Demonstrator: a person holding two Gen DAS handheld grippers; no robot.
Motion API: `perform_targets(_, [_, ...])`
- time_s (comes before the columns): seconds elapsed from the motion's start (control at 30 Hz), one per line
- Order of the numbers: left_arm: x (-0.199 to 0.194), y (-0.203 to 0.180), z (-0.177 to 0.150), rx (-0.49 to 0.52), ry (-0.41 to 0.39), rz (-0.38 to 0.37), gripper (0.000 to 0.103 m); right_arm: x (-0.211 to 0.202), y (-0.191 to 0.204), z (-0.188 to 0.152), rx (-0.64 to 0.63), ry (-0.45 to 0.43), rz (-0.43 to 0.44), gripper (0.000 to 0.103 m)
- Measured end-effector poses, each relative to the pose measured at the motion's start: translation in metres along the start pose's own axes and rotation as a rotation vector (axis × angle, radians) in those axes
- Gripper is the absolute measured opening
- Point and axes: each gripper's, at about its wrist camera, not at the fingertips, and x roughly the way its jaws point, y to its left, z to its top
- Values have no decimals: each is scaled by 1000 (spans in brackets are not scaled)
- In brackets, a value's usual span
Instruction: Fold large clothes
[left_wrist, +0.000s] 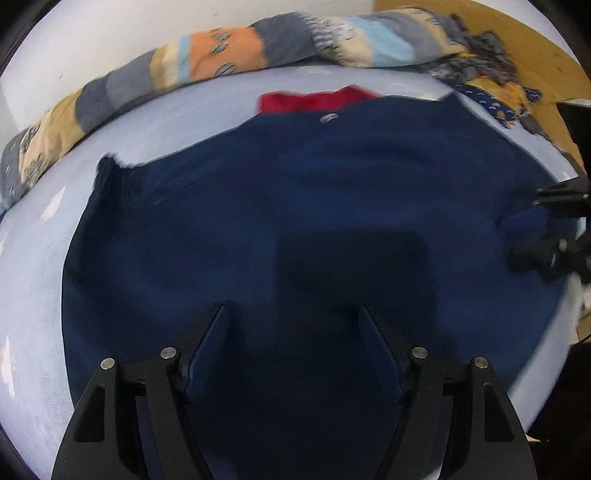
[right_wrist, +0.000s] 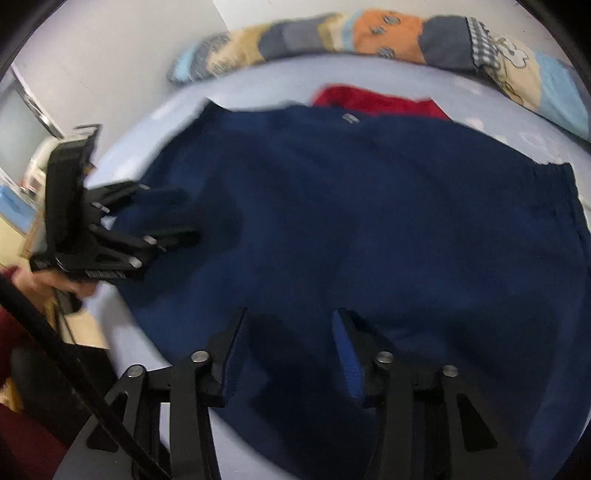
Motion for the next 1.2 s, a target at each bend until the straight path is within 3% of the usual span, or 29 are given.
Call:
perform_targets(0.1, [-10, 40, -4, -93, -9, 65, 72, -13, -60, -4, 128, -18, -68, 28])
perform_targets(0.17, [-25, 66, 1, -152, -40, 87, 71, -30, -100, 1, 216, -36, -209, 25])
perform_targets(0.23, [-39, 71, 14, -151, -79, 80, 71, -43, -116, 15, 237, -53, -374, 29])
perform_targets(0.33, [-39, 66, 50, -134, -132, 68, 71, -50, -103, 56, 209, -121, -316, 32])
perform_targets(0.37, [-34, 62, 62, -133, -140, 48, 71, -47, -97, 68, 199, -137, -298, 36])
perform_targets(0.4, [-22, 59, 79, -138, -149, 22, 71, -37, -91, 85, 185, -146, -276, 46])
perform_targets(0.47, [-1, 66, 95, -157, -139, 35, 71, -26, -94, 92, 190, -143, -272, 48])
perform_targets(0.53, [27, 81, 102, -197, -99, 98, 71, -11, -117, 94, 241, -119, -281, 48])
perform_targets(0.57, [35, 92, 101, -218, -85, 118, 69, -6, -135, 89, 288, -91, -315, 48])
perform_targets(0.6, [47, 110, 97, -248, -55, 105, 66, -7, -146, 81, 314, -85, -331, 35])
perform_targets(0.63, [54, 117, 96, -267, -45, 114, 64, -10, -164, 73, 354, -84, -315, 8])
perform_targets(0.7, [51, 131, 90, -311, -61, 63, 56, -21, -192, 60, 442, -88, -309, 0])
perform_targets(0.8, [23, 132, 77, -351, -98, 43, 56, -58, -195, 37, 482, -164, -346, 5])
perform_targets(0.9, [-6, 108, 61, -291, -123, 16, 62, -81, -162, 16, 394, -203, -293, 18])
perform_targets(0.93, [-18, 100, 49, -265, -118, 19, 64, -86, -142, 1, 356, -190, -253, 24])
perform_targets(1.07, [-48, 78, -9, -234, -101, 28, 67, -91, -96, -58, 309, -152, -182, 25])
perform_targets(1.2, [-40, 75, -67, -261, -37, 50, 70, -93, -90, -110, 355, -119, -184, 26])
